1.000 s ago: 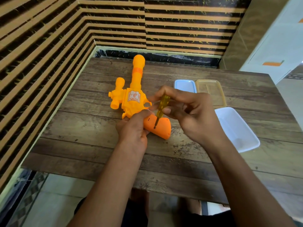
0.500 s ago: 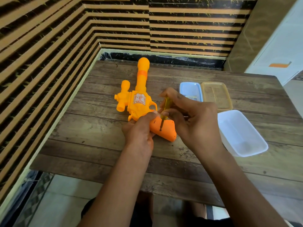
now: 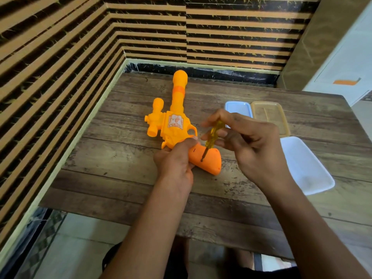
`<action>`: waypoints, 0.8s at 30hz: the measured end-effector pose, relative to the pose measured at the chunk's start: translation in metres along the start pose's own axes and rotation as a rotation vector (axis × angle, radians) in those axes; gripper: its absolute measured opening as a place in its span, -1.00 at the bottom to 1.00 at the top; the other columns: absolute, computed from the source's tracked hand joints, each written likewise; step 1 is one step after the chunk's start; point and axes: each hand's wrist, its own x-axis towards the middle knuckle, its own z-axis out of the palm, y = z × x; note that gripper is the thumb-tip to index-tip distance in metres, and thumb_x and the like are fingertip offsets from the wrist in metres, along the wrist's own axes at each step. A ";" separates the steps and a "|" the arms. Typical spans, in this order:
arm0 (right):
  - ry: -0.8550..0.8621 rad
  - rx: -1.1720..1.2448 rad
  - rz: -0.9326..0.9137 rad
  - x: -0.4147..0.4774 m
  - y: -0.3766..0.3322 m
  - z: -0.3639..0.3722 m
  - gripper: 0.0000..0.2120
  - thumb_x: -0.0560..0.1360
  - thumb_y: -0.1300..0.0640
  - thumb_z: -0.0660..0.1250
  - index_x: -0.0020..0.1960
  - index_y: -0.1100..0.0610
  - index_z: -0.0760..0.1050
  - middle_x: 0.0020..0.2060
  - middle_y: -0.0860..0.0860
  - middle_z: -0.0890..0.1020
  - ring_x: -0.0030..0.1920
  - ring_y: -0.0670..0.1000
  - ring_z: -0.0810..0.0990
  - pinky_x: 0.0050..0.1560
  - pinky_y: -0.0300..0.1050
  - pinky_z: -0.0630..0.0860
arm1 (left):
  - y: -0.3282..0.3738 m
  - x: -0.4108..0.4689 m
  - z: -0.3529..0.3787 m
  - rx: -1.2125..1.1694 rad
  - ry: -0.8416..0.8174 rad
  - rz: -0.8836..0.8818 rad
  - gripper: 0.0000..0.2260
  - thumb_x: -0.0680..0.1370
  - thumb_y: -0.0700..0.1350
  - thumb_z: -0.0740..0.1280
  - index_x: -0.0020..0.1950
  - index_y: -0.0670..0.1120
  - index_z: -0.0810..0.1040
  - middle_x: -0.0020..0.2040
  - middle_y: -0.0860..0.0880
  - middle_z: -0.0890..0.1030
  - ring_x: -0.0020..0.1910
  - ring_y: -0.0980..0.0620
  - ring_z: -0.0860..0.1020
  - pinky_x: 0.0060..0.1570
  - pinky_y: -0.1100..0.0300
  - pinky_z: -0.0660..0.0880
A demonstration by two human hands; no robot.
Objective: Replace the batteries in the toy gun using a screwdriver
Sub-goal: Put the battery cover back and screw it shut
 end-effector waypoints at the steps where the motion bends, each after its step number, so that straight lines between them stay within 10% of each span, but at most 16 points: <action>1: 0.002 -0.003 0.012 0.000 0.001 0.001 -0.61 0.61 0.57 0.14 0.18 0.28 0.64 0.02 0.18 0.69 0.07 0.17 0.74 0.06 0.10 0.71 | 0.000 0.000 0.000 0.001 0.000 -0.003 -0.70 0.45 -0.39 0.52 0.13 -0.13 0.68 0.05 -0.16 0.76 -0.18 -0.03 0.72 -0.09 -0.10 0.66; 13: 0.099 -0.270 -0.074 0.005 -0.005 0.004 -0.60 0.54 0.53 0.26 0.18 0.16 0.67 -0.10 -0.17 0.70 -0.03 -0.14 0.76 -0.08 0.04 0.74 | 0.001 -0.005 0.000 -0.006 0.028 -0.003 -0.74 0.45 -0.39 0.53 -0.02 -0.07 0.63 -0.09 -0.10 0.73 -0.31 0.04 0.68 -0.17 -0.03 0.68; 18: 0.119 -0.380 -0.158 0.004 -0.007 0.007 -0.65 0.51 0.44 0.29 0.16 0.13 0.66 -0.19 0.06 0.73 -0.18 0.09 0.76 -0.23 0.19 0.69 | 0.000 -0.004 0.000 0.006 0.026 -0.009 -0.70 0.45 -0.36 0.54 0.13 -0.12 0.67 0.06 -0.18 0.75 -0.04 -0.17 0.74 0.09 -0.30 0.65; 24: -0.045 -0.219 -0.142 0.002 -0.012 0.008 -0.76 0.59 0.36 0.37 0.21 0.15 0.64 -0.04 0.00 0.72 -0.02 0.04 0.71 -0.08 0.12 0.63 | 0.002 -0.008 -0.001 -0.007 -0.006 -0.006 -0.64 0.48 -0.37 0.49 0.27 -0.21 0.66 0.16 -0.26 0.72 -0.05 -0.14 0.69 0.01 -0.14 0.66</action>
